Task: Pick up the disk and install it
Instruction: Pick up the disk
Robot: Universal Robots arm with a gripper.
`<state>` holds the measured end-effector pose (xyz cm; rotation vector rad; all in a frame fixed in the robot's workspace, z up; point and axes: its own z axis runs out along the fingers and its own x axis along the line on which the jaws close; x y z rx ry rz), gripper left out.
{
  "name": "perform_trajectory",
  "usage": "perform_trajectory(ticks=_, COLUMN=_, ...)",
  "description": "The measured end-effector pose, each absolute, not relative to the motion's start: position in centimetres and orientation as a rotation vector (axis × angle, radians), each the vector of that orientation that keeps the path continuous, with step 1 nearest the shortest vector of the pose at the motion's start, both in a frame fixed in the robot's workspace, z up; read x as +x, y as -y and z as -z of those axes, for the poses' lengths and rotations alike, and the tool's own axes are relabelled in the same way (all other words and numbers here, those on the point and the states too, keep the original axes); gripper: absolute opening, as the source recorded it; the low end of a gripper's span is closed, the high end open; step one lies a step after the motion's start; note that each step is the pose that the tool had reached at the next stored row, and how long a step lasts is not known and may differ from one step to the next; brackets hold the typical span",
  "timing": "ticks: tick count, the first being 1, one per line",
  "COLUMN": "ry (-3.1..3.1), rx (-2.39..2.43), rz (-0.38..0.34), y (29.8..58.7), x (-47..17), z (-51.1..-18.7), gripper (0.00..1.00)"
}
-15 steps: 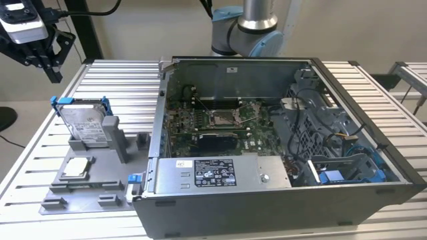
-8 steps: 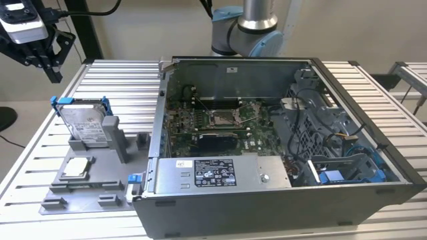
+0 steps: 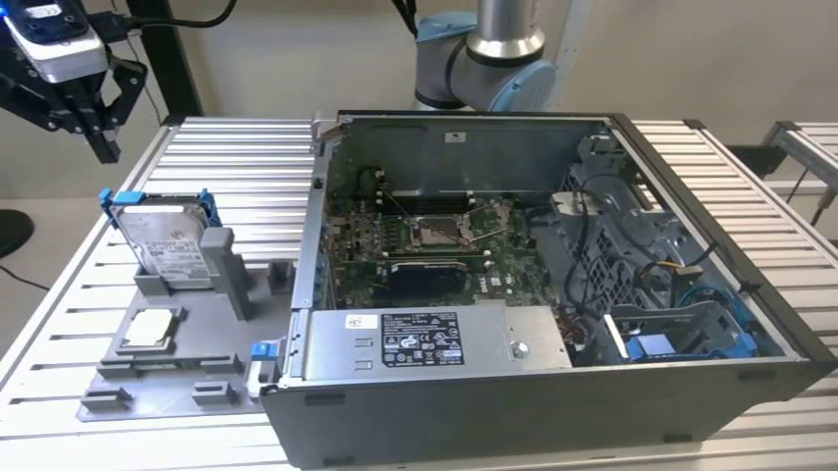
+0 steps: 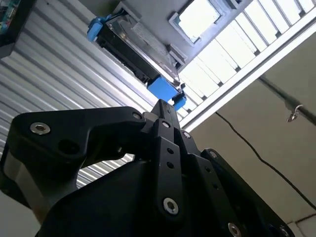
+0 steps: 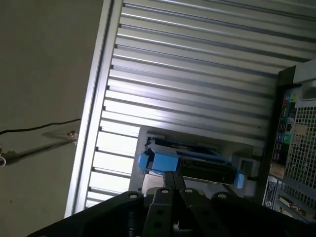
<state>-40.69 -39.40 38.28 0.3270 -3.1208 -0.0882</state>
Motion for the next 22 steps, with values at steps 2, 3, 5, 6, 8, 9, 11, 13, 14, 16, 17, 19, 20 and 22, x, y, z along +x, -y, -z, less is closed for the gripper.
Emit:
perform_trajectory(ticks=2, ry=3.114, rx=0.382, rz=0.088, y=39.41, x=-40.69, z=-38.28, gripper=0.00)
perform_trajectory(ticks=3, ry=3.110, rx=0.412, rz=0.088, y=39.40, x=-40.69, z=-38.28, gripper=0.00)
perform_trajectory(ticks=5, ry=3.103, rx=0.467, rz=0.086, y=39.41, x=-40.69, z=-38.28, gripper=0.00)
perform_trajectory(ticks=6, ry=3.098, rx=0.496, rz=0.084, y=39.41, x=-40.68, z=-38.27, gripper=0.00)
perform_trajectory(ticks=8, ry=3.089, rx=0.553, rz=0.080, y=39.40, x=-40.69, z=-38.27, gripper=0.00)
perform_trajectory(ticks=9, ry=3.084, rx=0.581, rz=0.077, y=39.40, x=-40.68, z=-38.27, gripper=0.00)
perform_trajectory(ticks=11, ry=3.072, rx=0.631, rz=0.067, y=39.40, x=-40.69, z=-38.28, gripper=0.00)
perform_trajectory(ticks=13, ry=3.061, rx=0.673, rz=0.053, y=39.40, x=-40.69, z=-38.27, gripper=0.00)
perform_trajectory(ticks=14, ry=3.055, rx=0.694, rz=0.044, y=39.40, x=-40.69, z=-38.27, gripper=0.00)
perform_trajectory(ticks=16, ry=3.042, rx=0.741, rz=0.033, y=39.41, x=-40.69, z=-38.26, gripper=0.00)
perform_trajectory(ticks=17, ry=3.036, rx=0.768, rz=0.030, y=39.41, x=-40.69, z=-38.26, gripper=0.00)
perform_trajectory(ticks=19, ry=3.023, rx=0.823, rz=0.027, y=39.41, x=-40.70, z=-38.26, gripper=0.00)
perform_trajectory(ticks=20, ry=3.016, rx=0.852, rz=0.025, y=39.41, x=-40.69, z=-38.26, gripper=0.00)
perform_trajectory(ticks=22, ry=3.001, rx=0.906, rz=0.024, y=39.41, x=-40.68, z=-38.25, gripper=0.00)
